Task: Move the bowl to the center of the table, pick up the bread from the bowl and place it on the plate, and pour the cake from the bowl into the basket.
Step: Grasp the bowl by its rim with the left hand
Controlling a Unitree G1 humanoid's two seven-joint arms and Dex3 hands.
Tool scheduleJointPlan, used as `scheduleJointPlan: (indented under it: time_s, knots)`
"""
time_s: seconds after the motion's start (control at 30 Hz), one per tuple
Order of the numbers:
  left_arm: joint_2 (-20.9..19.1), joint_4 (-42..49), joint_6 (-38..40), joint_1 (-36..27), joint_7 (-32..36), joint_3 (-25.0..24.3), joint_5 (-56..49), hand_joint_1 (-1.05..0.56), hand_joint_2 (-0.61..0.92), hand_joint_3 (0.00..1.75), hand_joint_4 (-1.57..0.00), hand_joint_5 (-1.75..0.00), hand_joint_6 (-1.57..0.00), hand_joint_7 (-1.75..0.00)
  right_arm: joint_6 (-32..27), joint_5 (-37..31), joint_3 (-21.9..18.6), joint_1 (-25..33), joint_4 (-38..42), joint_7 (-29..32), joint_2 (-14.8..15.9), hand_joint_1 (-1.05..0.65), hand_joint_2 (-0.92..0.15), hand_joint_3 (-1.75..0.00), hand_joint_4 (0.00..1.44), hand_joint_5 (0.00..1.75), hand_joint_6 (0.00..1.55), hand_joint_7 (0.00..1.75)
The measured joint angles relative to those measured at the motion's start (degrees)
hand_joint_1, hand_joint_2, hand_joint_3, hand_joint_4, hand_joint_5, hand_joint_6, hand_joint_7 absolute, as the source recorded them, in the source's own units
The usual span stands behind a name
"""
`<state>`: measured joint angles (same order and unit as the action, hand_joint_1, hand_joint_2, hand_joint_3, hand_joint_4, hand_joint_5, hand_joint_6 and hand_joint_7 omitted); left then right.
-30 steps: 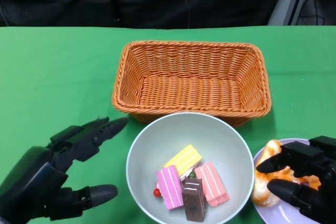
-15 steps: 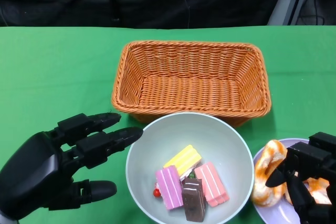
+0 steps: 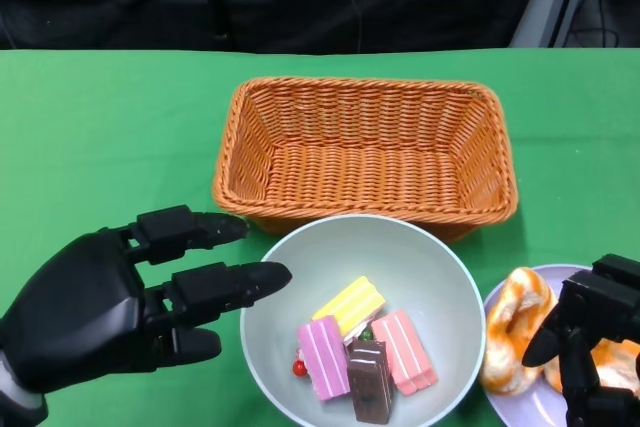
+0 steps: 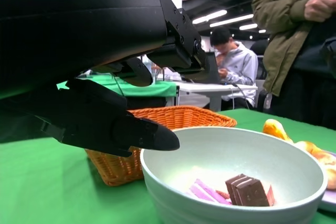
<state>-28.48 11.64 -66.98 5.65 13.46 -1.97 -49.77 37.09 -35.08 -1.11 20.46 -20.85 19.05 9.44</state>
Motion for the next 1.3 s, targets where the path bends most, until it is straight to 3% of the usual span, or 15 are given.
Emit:
scheduleJointPlan:
  time_s: [0.47,0.6,0.93,1.3]
  knots:
    - [-4.78,0.71,1.63,3.42,14.39,6.7,-11.94,-0.32,0.92,0.08,-0.25,-0.63,-0.5,-0.01,0.9,0.18,-0.26,-0.1,0.92,0.03,-1.13,0.04,-0.12,-1.75,0.97,1.75,0.9,1.52]
    - [-5.98,0.76,2.79,4.35,17.61,9.53,-14.07,-0.34,0.9,0.04,-0.25,-0.63,-0.54,-0.02,0.9,0.21,-0.32,0.02,0.9,0.0,-1.18,0.05,-0.08,-1.75,0.97,1.74,0.9,1.5]
    - [-7.24,1.5,7.04,7.86,26.91,18.26,-21.07,-0.3,0.84,0.0,-0.34,-0.64,-0.57,-0.02,0.97,0.22,-0.41,0.17,0.9,-0.03,-1.24,0.04,-0.09,-1.75,0.98,1.73,0.92,1.49]
    - [-9.32,2.79,11.32,10.41,32.06,24.73,-22.19,-0.29,0.86,0.0,-0.35,-0.64,-0.6,-0.02,0.94,0.32,-0.4,0.44,0.79,-0.4,-1.47,0.04,-0.07,-1.75,0.98,1.72,0.92,1.49]
